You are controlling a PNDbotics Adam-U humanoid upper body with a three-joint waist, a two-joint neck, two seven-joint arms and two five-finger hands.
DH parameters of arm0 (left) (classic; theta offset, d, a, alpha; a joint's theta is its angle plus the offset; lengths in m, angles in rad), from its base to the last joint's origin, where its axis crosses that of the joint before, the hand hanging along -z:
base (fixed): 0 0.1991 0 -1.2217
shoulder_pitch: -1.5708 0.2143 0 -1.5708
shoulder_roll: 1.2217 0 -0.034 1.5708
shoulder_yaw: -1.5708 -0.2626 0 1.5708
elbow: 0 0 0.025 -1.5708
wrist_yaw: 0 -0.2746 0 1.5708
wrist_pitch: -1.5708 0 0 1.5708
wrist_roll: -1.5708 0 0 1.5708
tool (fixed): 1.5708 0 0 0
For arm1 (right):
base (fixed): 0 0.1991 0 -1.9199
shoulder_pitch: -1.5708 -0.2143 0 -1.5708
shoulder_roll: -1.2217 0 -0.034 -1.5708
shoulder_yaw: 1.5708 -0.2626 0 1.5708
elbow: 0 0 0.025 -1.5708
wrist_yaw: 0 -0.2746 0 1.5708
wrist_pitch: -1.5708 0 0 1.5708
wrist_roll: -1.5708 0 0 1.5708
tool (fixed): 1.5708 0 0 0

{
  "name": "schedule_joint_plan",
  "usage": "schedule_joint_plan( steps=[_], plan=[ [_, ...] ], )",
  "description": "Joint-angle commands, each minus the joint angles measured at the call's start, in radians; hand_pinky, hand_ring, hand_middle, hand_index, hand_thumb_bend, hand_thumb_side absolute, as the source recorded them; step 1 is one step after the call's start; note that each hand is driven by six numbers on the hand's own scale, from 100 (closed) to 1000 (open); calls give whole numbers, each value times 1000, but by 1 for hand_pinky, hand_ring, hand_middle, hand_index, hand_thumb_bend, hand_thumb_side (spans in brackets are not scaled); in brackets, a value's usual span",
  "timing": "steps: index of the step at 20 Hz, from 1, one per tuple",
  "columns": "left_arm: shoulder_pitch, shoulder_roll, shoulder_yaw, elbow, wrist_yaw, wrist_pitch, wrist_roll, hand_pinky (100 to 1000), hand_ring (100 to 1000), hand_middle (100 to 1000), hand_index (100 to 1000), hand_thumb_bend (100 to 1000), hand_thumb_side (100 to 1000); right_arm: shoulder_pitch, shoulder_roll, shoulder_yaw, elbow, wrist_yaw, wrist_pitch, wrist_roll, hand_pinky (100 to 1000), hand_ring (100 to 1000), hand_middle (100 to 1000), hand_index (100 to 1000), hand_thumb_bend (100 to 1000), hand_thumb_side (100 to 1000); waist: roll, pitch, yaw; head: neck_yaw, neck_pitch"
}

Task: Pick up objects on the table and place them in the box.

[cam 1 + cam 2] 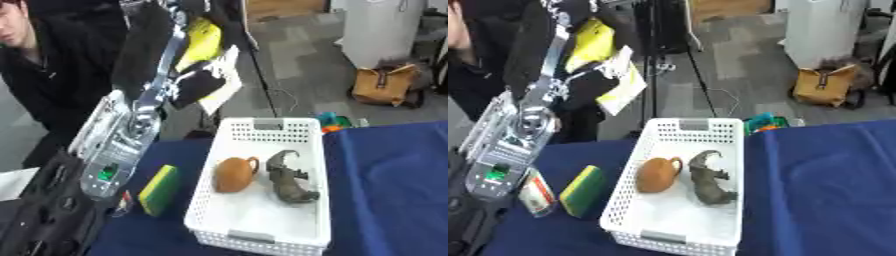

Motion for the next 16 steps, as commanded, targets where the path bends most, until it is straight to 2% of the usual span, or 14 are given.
schedule_joint_plan(
  steps=[1, 3, 4, 13, 14, 15, 16],
  plan=[
    [-43, -14, -3, 69, 4, -4, 15, 100, 184, 100, 528, 100, 237, -14, -6, 10, -23, -11, -4, 8, 453, 390, 313, 465, 100, 909, -4, -25, -8, 11, 7],
    [-56, -30, -9, 117, 1, -10, 25, 100, 186, 100, 528, 100, 254, -15, -4, 13, -23, -14, -5, 11, 452, 390, 313, 465, 100, 909, -2, -25, -13, 15, 9],
    [-62, -40, -12, 140, 1, -12, 29, 100, 193, 100, 528, 100, 326, -16, -3, 15, -23, -16, -5, 13, 452, 390, 313, 465, 100, 908, -1, -25, -17, 17, 10],
    [-99, -115, -29, 363, -22, -29, 83, 100, 208, 100, 530, 100, 431, -30, 10, 28, -23, -29, -12, 25, 452, 391, 314, 466, 100, 906, 4, -22, -43, 27, 8],
    [-99, -121, -30, 384, -27, -31, 89, 100, 224, 100, 530, 100, 469, -31, 11, 29, -23, -30, -12, 26, 452, 391, 314, 466, 100, 906, 4, -21, -45, 27, 7],
    [-99, -126, -31, 404, -32, -35, 91, 100, 224, 100, 530, 100, 469, -32, 12, 30, -23, -31, -13, 27, 452, 391, 314, 466, 100, 906, 4, -21, -46, 27, 6],
    [-99, -130, -32, 420, -36, -39, 94, 100, 287, 100, 536, 100, 511, -33, 12, 30, -23, -32, -13, 28, 452, 391, 314, 466, 100, 906, 5, -20, -47, 27, 6]
  ],
)
